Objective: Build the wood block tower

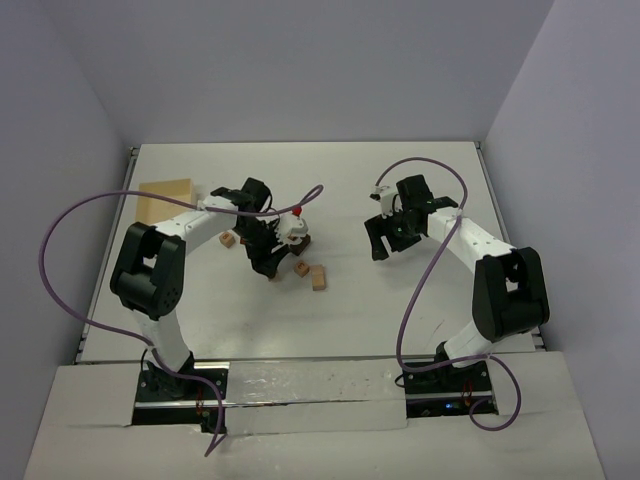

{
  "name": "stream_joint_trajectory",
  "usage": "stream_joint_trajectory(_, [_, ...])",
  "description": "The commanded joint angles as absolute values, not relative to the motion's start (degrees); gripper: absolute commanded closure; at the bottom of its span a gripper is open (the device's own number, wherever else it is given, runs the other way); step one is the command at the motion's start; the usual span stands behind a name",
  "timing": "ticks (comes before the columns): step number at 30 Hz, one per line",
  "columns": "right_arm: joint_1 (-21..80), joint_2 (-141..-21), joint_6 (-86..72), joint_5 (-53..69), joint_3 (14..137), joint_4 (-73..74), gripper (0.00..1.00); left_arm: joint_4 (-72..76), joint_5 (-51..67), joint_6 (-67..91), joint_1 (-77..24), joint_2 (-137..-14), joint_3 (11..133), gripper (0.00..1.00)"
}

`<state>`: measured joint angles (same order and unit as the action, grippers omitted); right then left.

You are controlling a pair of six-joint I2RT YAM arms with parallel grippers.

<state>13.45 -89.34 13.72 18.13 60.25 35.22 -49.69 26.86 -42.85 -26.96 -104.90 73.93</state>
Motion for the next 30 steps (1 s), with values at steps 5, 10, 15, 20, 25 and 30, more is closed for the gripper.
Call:
stream_joint_trajectory(5, [12.92, -89.69, 13.16, 19.01, 62.05, 34.23, 0.18, -52.91, 30.26, -52.13, -26.89, -106.28, 76.35, 0.43])
stream_joint_trajectory(10, [12.95, -89.26, 13.42, 18.66, 61.67, 34.45, 0.18, -52.73, 29.76, -52.53, -26.89, -107.73, 77.67, 0.39])
stream_joint_trajectory(15, [12.92, -88.95, 13.43, 18.65, 61.24, 34.37, 0.18, -50.72, 29.13, -52.90, -27.45, -107.56, 76.26, 0.36])
stream_joint_trajectory(20, [12.89, -88.95, 13.27, 18.81, 61.45, 34.45, 0.18, -49.74, 28.81, -54.12, -28.04, -107.13, 74.60, 0.31])
stream_joint_trajectory(25, [12.92, -89.09, 13.18, 18.87, 61.67, 34.37, 0.18, -47.32, 28.24, -53.20, -28.04, -105.88, 72.83, 0.10])
stream_joint_trajectory(30, [12.89, -89.24, 13.24, 18.84, 62.13, 34.54, 0.18, -45.10, 26.93, -48.06, -28.12, -105.21, 73.24, 0.01])
